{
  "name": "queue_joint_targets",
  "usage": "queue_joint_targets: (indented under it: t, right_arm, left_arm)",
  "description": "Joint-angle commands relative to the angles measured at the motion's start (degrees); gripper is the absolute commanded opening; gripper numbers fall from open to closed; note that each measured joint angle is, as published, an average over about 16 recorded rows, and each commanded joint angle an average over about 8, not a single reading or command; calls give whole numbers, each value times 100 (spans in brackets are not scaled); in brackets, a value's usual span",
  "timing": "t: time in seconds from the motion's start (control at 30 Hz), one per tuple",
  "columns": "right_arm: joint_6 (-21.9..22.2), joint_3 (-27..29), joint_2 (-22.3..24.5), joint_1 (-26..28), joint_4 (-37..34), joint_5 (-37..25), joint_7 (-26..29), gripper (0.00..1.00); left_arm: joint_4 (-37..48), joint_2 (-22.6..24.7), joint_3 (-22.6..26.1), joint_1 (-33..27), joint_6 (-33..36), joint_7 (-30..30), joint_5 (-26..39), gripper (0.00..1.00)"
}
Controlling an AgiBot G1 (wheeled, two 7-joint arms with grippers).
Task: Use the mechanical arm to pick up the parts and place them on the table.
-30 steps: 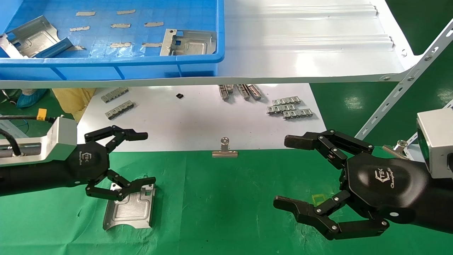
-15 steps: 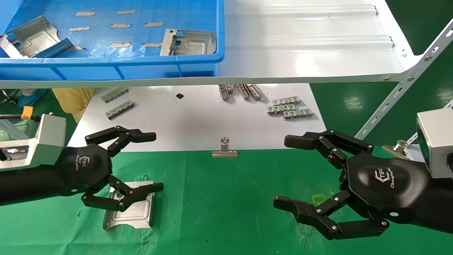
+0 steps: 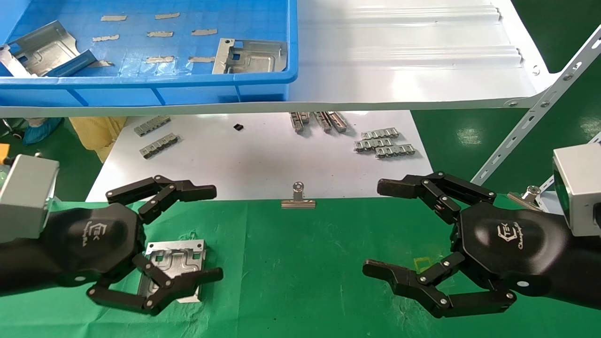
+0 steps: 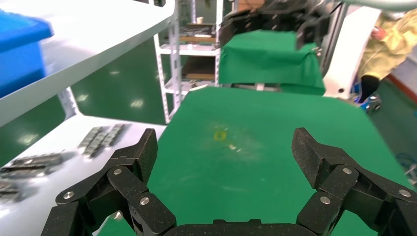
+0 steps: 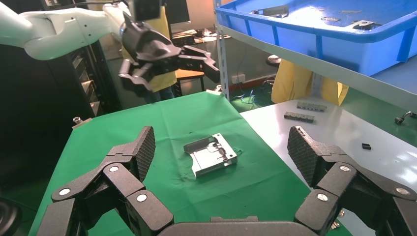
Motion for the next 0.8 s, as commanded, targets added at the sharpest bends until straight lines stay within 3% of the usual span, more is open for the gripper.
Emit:
queue_joint_targets:
  t: [0.03, 0.4, 0.8]
  right_arm:
    - [0, 0, 0, 0, 0, 0, 0, 100]
    - [1, 0, 0, -1, -1, 1, 0, 100]
    - [2, 0, 0, -1, -2, 1, 0, 100]
  left_arm:
    - [-215, -42, -110, 115, -20, -148, -53, 100]
    - [-1210, -234, -614, 643, -109, -803, -297, 100]
    - [-1199, -239, -614, 645, -118, -791, -306, 100]
